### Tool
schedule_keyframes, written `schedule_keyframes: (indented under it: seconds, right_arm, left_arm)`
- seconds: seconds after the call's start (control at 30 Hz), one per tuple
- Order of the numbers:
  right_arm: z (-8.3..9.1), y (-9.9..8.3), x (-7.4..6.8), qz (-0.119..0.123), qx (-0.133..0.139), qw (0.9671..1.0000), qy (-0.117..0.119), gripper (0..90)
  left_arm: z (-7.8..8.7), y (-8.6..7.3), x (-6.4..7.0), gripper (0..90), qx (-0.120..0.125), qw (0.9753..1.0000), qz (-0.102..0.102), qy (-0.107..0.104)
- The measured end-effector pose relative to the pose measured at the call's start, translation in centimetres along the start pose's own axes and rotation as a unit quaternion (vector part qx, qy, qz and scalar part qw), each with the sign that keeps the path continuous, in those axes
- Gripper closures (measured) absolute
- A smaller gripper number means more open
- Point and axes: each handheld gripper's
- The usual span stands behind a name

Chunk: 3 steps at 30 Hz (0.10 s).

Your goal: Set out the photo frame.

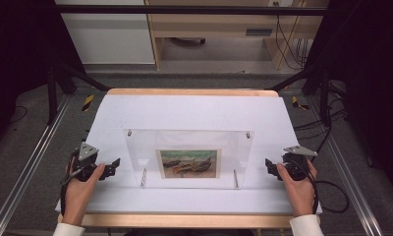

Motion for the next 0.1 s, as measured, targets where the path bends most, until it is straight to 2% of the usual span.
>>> schedule_keyframes:
  seconds: [0.07,0.1]
  right_arm:
    - [0.23,-0.60,-0.07,0.011,0.011,0.9999,-0.001,16.0]
    - [0.38,-0.78,-0.16,0.016,0.017,0.9997,-0.004,15.9]
  left_arm:
    - [-0.01,-0.18,0.11,7.5,0.005,1.0000,0.001,-0.002]
    - [-0.03,-0.26,0.27,7.4,0.002,1.0000,-0.005,-0.003]
Point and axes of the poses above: each handheld gripper's, and its own axes: z roughly backward along the jaws, y roughly out of its top, x roughly to its right, and after that the axes turned 7 degrees about -x, right-handed
